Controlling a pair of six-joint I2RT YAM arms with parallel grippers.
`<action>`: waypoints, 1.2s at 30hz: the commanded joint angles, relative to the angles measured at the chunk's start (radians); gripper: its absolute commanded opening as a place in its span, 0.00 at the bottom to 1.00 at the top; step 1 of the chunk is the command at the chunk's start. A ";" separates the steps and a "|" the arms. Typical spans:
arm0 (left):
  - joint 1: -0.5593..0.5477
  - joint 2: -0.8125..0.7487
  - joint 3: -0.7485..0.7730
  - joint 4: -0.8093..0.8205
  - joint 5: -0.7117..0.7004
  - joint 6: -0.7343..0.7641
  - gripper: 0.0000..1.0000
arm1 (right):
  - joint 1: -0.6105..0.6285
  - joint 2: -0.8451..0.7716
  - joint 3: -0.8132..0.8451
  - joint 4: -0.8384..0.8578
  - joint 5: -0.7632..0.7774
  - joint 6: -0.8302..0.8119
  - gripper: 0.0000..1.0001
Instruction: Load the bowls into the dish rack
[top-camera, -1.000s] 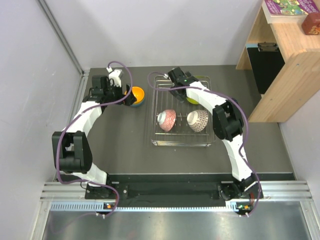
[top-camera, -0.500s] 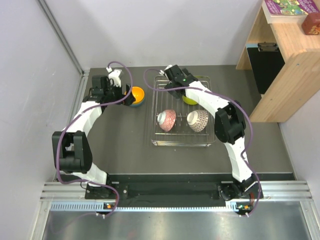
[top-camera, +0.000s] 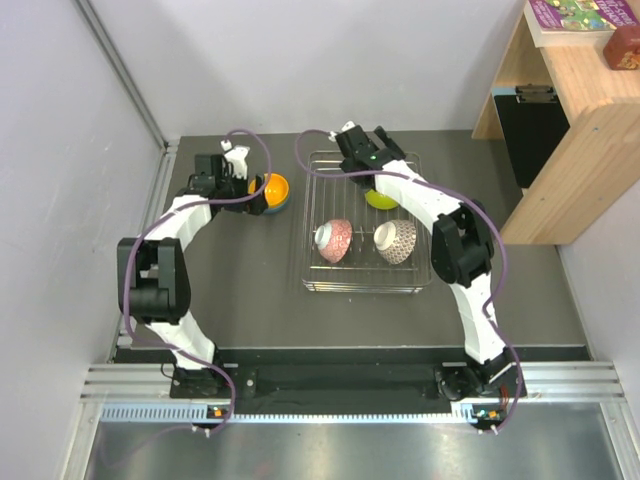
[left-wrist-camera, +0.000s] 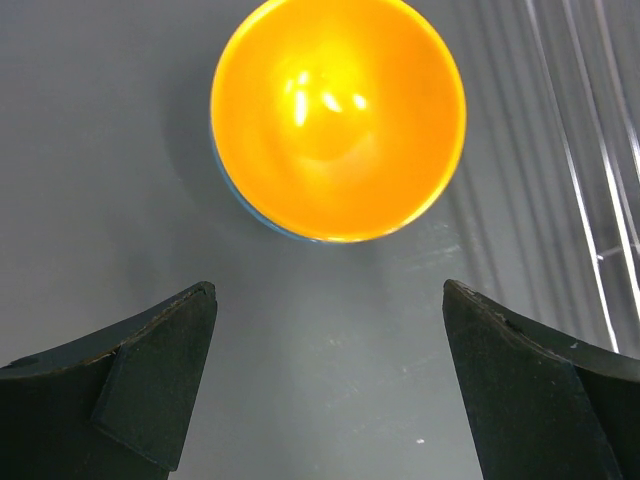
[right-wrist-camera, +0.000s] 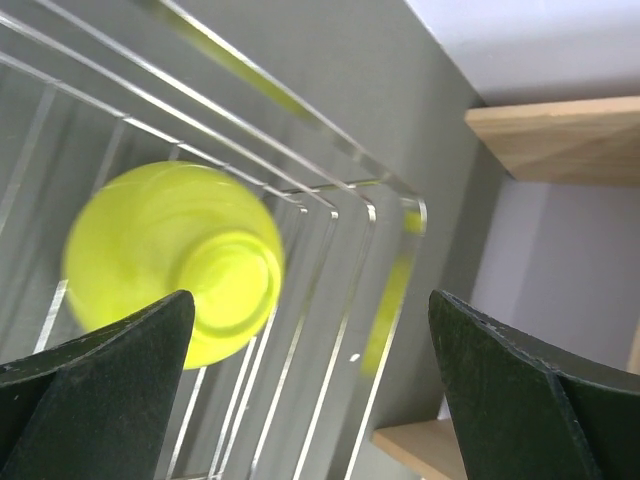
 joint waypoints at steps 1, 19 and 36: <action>0.006 0.043 0.070 0.029 -0.039 0.034 0.99 | -0.022 -0.013 -0.005 0.060 0.075 -0.025 1.00; 0.006 0.238 0.253 0.002 -0.123 0.058 0.94 | -0.042 -0.027 -0.014 0.057 0.038 -0.008 1.00; 0.005 0.302 0.328 -0.021 -0.129 0.069 0.36 | -0.101 0.042 -0.011 0.074 0.110 -0.042 1.00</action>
